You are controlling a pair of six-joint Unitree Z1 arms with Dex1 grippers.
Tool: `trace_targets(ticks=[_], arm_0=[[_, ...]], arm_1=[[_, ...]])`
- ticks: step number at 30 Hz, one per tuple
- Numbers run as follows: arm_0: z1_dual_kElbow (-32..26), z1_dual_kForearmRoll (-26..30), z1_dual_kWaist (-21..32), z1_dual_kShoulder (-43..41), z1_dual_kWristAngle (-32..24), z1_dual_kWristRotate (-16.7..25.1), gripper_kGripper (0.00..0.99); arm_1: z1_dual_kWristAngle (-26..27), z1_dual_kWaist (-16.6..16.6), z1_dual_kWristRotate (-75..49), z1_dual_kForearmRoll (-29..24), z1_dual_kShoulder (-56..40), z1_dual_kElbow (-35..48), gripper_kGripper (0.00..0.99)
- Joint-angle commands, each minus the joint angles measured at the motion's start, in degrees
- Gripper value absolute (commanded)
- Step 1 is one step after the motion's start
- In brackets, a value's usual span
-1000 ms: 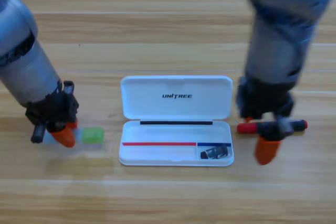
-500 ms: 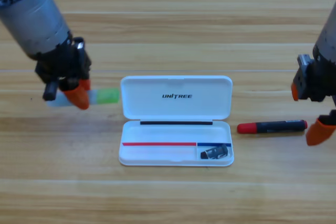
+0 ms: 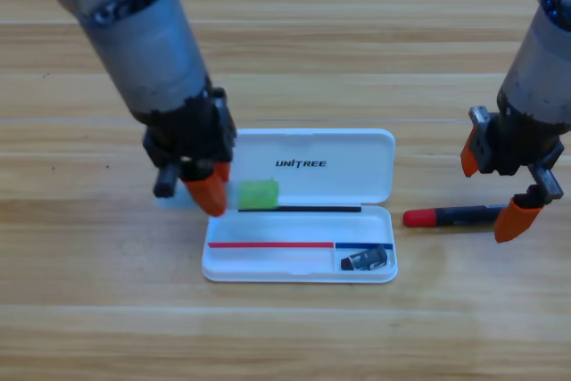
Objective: Clean up eraser and pencils
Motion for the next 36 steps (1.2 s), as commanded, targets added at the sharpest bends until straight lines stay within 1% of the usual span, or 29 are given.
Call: trace_targets(ticks=[1, 6, 10, 13, 14, 15, 18, 19, 20, 25, 29, 30, 36], arm_0=[[-2.4, 0.6, -2.8, 6.9, -2.0, -1.3, 0.0], [-4.6, 0.6, -3.4, 10.8, -3.1, -1.8, 0.0], [-5.5, 0.6, -3.5, 13.0, -3.6, -2.0, 0.0], [-5.8, 0.6, -3.6, 13.8, -3.7, -2.1, 0.0], [-5.9, 0.6, -3.6, 14.0, -3.7, -2.2, 0.0], [-6.0, 0.6, -3.6, 14.2, -3.7, -2.2, 0.0], [-6.1, 0.6, -3.6, 14.4, -3.7, -2.4, 0.0], [-6.1, 0.6, -3.6, 14.4, -3.7, -2.5, 0.0], [-6.1, 0.6, -3.6, 14.5, -3.7, -2.5, 0.0], [-6.5, 0.6, -3.8, 15.0, -3.8, -2.7, 0.0], [-7.0, 0.6, -4.0, 15.2, -3.9, -2.8, 0.0], [-7.0, 0.6, -4.0, 15.2, -3.9, -2.9, 0.0], [-7.0, 0.6, -4.1, 15.3, -3.9, -2.9, 0.0]], arm_1=[[-0.1, -4.3, -3.7, -2.1, 7.7, -1.8, 0.904], [-0.2, -5.1, -5.6, -2.1, 11.0, -3.5, 0.891], [-0.3, -5.2, -6.4, -2.1, 12.9, -5.1, 0.824], [-0.3, -5.2, -6.8, -2.1, 13.8, -5.8, 0.822], [-0.3, -5.2, -6.8, -2.1, 14.1, -5.9, 0.811], [-0.3, -5.2, -6.9, -2.1, 14.3, -6.1, 0.781], [-0.3, -5.2, -7.0, -2.1, 14.9, -6.5, 0.767], [-0.3, -5.2, -7.4, -2.1, 15.0, -6.5, 0.744], [-0.3, -5.2, -7.5, -2.1, 15.1, -6.6, 0.713], [-0.3, -5.2, -8.3, -2.0, 15.8, -6.9, 0.373], [-0.3, -5.2, -9.0, -1.7, 16.3, -7.3, 0.034], [-0.3, -5.3, -9.0, -1.7, 16.4, -7.4, 0.0], [0.3, -5.4, -8.9, -0.9, 15.2, -7.7, 0.0]])
